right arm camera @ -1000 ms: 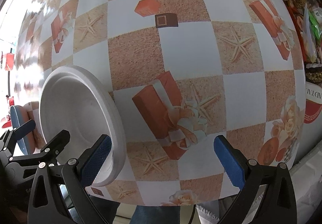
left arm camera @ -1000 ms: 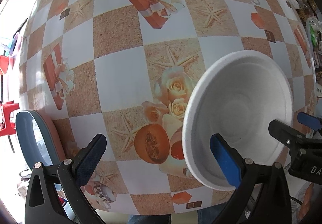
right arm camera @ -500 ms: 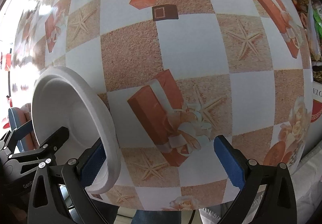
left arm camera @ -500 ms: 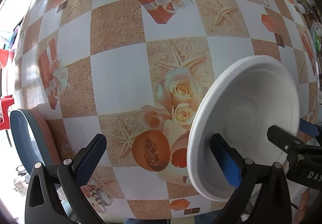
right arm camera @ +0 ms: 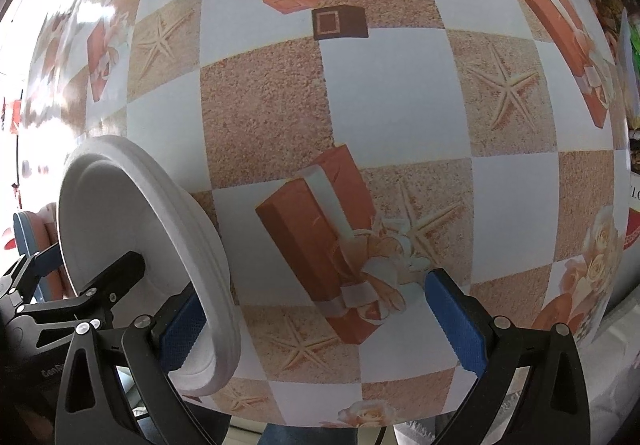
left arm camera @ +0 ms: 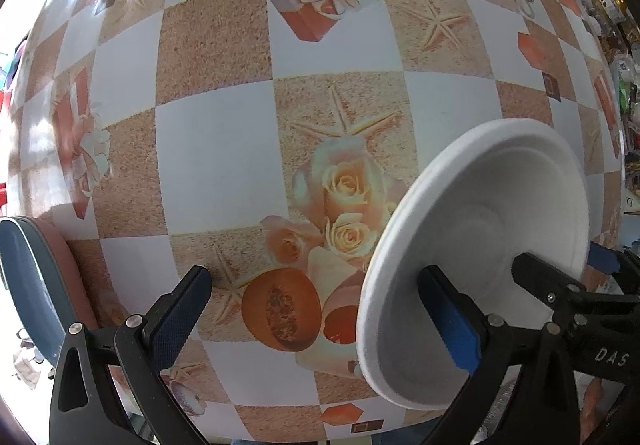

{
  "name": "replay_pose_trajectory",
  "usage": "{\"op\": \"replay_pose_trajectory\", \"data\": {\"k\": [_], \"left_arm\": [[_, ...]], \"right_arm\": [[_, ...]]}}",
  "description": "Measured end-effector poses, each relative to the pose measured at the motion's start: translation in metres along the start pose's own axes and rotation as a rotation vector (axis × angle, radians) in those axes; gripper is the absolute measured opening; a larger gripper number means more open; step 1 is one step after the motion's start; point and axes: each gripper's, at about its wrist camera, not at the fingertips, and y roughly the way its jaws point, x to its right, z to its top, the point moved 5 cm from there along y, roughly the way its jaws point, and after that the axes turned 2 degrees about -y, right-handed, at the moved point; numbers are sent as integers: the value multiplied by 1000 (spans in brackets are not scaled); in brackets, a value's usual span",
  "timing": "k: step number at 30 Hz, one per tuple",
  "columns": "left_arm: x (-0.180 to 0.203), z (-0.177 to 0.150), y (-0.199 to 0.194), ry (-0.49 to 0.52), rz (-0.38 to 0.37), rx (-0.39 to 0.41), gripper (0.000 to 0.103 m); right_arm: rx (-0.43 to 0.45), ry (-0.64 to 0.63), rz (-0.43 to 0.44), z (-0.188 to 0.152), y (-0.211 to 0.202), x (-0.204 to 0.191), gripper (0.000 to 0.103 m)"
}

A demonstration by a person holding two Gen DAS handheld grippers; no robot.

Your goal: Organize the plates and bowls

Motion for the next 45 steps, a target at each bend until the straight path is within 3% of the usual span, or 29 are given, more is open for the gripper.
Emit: {"op": "replay_pose_trajectory", "data": {"k": [45], "left_arm": [[-4,0,4,-5,1,-15,103]], "right_arm": [[14,10,6,0,-9,1,103]]}}
